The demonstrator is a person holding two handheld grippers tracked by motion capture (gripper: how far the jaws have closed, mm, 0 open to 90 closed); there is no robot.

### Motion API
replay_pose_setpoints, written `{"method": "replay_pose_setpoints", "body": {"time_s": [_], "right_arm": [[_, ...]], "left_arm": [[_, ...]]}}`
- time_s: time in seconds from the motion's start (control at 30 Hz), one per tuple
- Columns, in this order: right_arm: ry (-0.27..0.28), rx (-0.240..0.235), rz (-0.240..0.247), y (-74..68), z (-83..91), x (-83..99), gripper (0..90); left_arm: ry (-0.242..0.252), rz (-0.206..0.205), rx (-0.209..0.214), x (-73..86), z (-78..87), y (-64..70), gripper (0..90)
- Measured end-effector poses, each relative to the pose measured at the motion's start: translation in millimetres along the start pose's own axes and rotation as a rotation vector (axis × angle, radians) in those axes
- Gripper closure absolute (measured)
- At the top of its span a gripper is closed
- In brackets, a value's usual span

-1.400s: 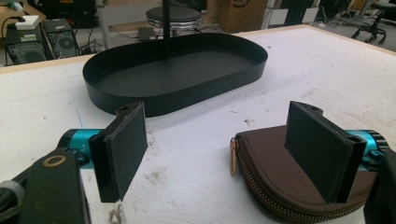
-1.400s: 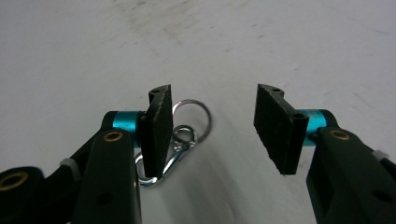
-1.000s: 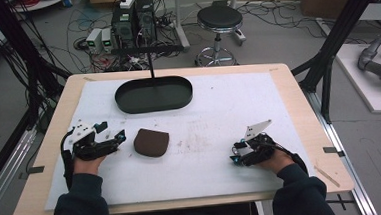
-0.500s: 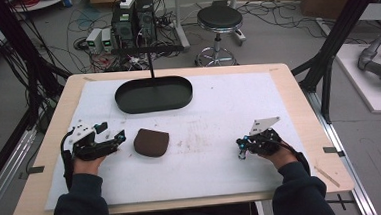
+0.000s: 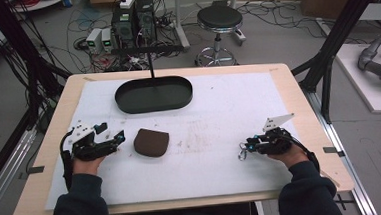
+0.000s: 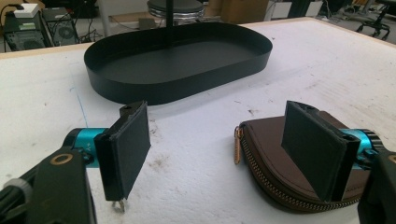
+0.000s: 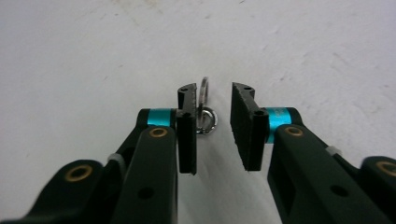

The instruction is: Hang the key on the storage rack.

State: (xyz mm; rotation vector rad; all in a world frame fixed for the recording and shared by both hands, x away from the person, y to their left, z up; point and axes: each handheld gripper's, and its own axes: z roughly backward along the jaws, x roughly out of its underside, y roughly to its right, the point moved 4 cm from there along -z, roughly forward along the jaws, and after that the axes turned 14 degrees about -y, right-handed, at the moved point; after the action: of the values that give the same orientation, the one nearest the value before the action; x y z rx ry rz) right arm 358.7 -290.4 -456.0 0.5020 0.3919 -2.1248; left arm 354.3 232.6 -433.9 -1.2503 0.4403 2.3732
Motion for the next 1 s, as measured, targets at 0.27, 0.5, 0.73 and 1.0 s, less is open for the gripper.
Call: {"method": "replay_pose_setpoints", "body": {"time_s": [0.27, 0.5, 0.73, 1.0], "right_arm": [[-0.033, -0.006, 0.019, -2.6, -4.6, 0.0, 83.5], [-0.033, 0.028, -0.015, 3.2, -3.8, -5.6, 89.2], [0.122, 0.052, -0.016, 0.1, 9.4, -29.5, 89.5], [0.198, 0.108, 0.001, 1.6, 7.8, -64.6, 89.7]], "left_arm": [[-0.002, 0.000, 0.001, 0.1, -1.0, 1.3, 24.2], [-0.006, 0.000, -0.003, 1.0, -1.0, 0.2, 24.6], [-0.017, -0.003, -0.007, 2.0, -2.1, 1.1, 25.0], [-0.014, -0.003, -0.015, 4.6, 0.8, 0.1, 26.0]]}}
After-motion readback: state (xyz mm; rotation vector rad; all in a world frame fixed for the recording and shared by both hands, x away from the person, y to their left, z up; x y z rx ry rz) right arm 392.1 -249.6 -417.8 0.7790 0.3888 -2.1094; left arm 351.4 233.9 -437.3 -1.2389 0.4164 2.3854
